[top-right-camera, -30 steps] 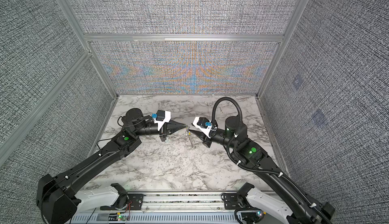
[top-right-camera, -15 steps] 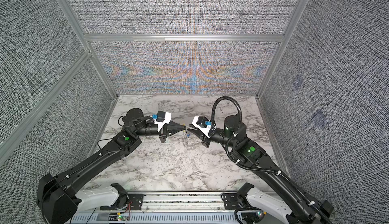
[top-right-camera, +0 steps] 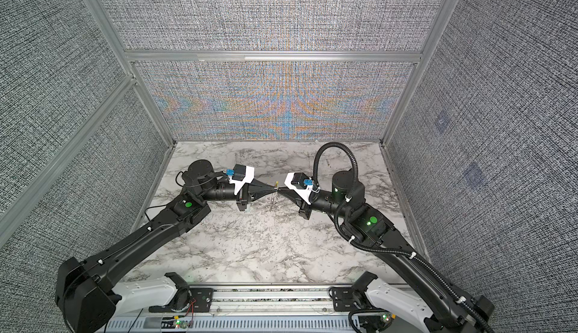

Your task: Remove the keys from the keyring

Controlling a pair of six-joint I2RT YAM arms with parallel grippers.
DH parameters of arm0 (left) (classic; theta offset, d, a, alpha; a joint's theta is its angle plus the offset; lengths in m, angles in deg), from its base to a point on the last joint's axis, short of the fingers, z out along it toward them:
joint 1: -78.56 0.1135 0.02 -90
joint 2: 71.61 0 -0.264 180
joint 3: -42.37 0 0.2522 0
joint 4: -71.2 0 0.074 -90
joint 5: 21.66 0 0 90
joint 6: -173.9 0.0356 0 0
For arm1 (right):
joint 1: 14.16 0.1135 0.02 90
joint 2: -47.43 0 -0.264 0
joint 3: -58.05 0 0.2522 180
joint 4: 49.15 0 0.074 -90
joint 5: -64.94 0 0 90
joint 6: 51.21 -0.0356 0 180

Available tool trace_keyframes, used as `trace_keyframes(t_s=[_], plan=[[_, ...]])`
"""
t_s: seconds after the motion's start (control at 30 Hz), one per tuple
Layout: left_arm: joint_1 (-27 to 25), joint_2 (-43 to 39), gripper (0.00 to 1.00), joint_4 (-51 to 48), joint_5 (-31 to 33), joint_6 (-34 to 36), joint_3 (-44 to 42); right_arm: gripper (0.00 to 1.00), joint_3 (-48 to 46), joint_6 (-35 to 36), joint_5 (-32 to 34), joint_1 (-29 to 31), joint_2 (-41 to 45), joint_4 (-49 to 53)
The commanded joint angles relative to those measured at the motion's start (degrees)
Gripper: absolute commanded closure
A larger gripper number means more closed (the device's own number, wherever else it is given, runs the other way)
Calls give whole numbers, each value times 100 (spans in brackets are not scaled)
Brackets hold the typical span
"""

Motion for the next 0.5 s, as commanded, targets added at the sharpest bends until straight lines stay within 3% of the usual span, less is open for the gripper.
trace_keyframes(t_s=[0.0, 0.23, 0.37, 0.47], plan=[[-13, 21, 100, -54, -159, 29, 68, 96, 39, -4, -115, 4, -9, -120], [-11, 68, 100, -274, -148, 138, 146, 100, 11, 3, -87, 2, 29, -123], [-13, -9, 79, -825, 206, 560, 288, 100, 49, 11, 78, 5, 46, 80], [-13, -118, 72, -1504, 671, 1055, 510, 100, 114, 44, 217, 4, 46, 306]])
